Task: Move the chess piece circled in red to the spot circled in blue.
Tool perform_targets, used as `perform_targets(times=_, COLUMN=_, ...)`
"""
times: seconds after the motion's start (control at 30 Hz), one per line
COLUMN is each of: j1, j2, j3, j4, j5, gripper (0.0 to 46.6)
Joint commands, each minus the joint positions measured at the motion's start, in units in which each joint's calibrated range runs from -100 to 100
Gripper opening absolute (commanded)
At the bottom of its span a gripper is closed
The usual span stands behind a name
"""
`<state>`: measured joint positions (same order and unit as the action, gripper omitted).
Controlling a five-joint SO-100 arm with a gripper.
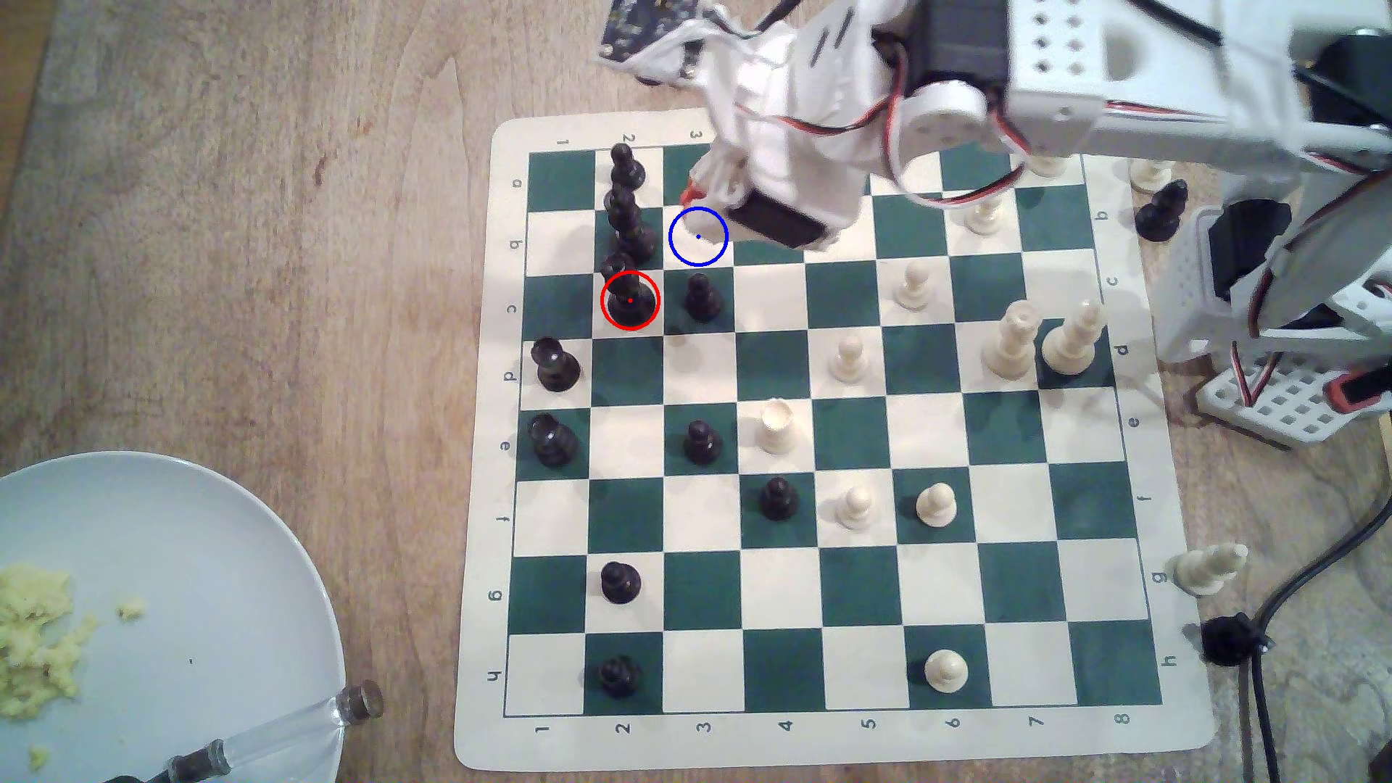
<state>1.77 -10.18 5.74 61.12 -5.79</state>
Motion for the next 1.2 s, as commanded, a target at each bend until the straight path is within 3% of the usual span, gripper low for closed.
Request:
perform_targets(times=0.0, j1=-0.09, j2=3.90, j3=-11.45, j4=3.91, j5=-1.81, gripper=1.8)
perform_targets(times=0.27, j1=0.22, j2=13.41, j3=-22.60, j4=5.96, j5=-2.78, gripper=2.6)
perform_targets(times=0.5, j1=0.54, j2=17.14, j3=-25.05, j4=5.14, j5=-3.22, gripper=5.9)
perform_targets(times=0.7, j1=0.62, j2=19.26, j3=-25.50, j4=4.00, j5=-3.81, gripper=12.5)
perform_targets(times=1.17, j1=0.77, j2=24.19, j3=-21.60, j4=-0.02, j5=-3.13, gripper=13.8)
